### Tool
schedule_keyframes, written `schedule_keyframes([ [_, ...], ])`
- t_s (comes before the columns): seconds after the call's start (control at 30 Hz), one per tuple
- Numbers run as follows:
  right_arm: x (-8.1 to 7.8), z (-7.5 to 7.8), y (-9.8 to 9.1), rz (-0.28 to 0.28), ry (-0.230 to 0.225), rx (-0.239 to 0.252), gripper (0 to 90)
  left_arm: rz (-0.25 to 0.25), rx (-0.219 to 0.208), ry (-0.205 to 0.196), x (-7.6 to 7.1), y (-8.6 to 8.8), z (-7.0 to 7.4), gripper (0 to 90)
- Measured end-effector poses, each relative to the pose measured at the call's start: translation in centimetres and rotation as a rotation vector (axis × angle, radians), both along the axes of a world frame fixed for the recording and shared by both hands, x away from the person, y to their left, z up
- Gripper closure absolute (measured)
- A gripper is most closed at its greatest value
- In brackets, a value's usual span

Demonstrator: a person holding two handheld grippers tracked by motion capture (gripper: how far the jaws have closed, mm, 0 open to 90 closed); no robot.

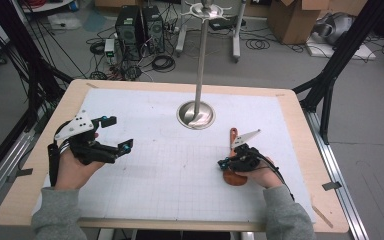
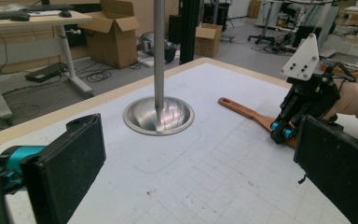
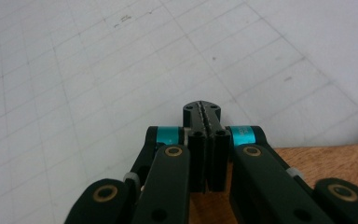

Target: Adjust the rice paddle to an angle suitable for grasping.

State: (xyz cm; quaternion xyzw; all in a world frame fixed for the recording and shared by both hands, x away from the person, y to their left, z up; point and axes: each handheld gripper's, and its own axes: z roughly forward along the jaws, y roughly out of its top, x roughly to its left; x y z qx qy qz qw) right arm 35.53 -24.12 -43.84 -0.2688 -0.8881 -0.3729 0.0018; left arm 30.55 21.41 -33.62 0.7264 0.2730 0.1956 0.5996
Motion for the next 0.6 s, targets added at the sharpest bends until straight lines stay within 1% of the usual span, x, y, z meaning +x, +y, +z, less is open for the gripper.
schedule_keyframes([
  [0.3, -0.5, -0.1, -1.3, 0.001, 0.008, 0.009, 89.2, -0.009, 0.002, 0.005, 0.3, -0.5, 0.0, 2.5],
  [0.4, -0.7, -0.1, -2.1, 0.005, 0.011, 0.016, 89.2, -0.014, 0.004, 0.004, 0.3, -0.6, 0.0, 2.6],
  [0.5, -0.8, -0.1, -2.3, 0.002, 0.012, 0.021, 89.2, -0.011, 0.002, 0.004, 0.3, -0.6, 0.0, 2.5],
  [0.6, -0.8, -0.2, -2.6, 0.006, 0.006, 0.027, 89.2, -0.011, 0.009, 0.003, 0.3, -0.6, 0.0, 2.5],
])
